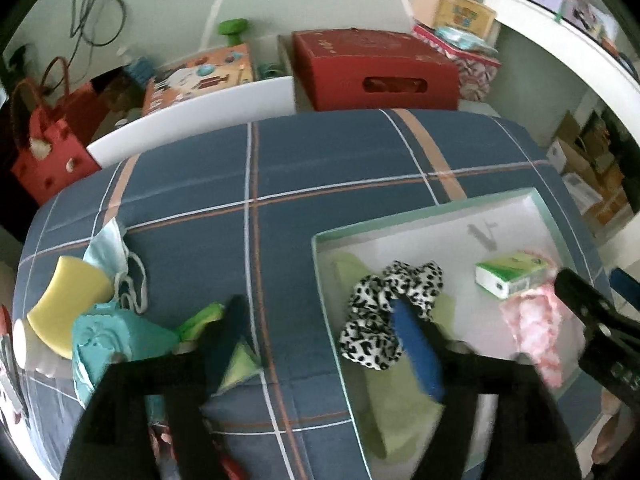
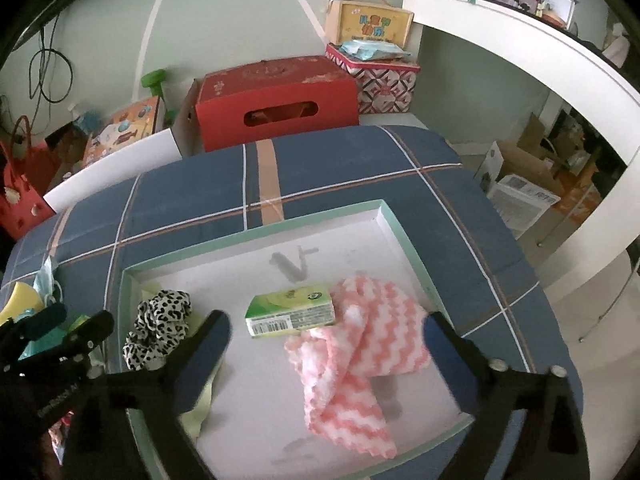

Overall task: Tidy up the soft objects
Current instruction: 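Release the tissue pack into the tray with the right gripper while the left gripper releases the scrunchie, then move both open grippers back from the tray toward the pile of items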

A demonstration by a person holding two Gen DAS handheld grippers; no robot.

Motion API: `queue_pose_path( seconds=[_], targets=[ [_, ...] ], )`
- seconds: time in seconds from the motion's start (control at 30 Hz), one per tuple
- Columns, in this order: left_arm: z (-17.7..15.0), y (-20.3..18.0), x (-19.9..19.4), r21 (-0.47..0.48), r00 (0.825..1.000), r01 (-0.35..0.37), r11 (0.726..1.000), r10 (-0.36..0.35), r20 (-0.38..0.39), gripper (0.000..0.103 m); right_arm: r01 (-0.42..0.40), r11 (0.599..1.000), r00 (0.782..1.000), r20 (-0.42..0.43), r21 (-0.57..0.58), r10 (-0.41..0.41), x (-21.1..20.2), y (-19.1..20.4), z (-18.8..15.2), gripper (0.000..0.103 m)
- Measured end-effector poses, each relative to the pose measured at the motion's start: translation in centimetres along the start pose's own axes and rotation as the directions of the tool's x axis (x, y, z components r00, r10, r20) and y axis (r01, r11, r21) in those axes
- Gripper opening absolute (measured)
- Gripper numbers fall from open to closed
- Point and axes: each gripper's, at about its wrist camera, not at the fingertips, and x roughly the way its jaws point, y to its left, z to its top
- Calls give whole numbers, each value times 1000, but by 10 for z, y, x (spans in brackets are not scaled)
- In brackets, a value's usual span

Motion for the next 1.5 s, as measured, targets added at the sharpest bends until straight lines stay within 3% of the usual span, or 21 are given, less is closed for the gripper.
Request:
queue_pose_path(
  seconds=[0.1,0.2,0.8,1.1,1.3,1.5],
  targets=[
    [0,7,-2,-31,1000,5,1000,-5,14,84,4,1000,1000,15,1,-4,-4,-1,0,103],
    [0,13,0,-54,1000,-8,999,9,15,97,-1,1000,1000,1,13,1,-1,-1,-1,103],
    [-16,38,-1,-136,1000,4,991,-7,-25,97,-19,1000,999,-31,-19,18,0,14,-17,103],
    [-36,47,-26,-125,1000,-6,992,7,8,97,-45,995,999,-22,-87,43,-11,32,-31,103],
    [-54,57,-55,-147,998,32,989,-23,62,97,-70,987,997,1,-145,71,-26,52,-45,103],
    [-83,89,-74,-194,997,23,981,-8,76,97,-135,970,991,-11,-204,136,-32,77,-62,103]
  ],
)
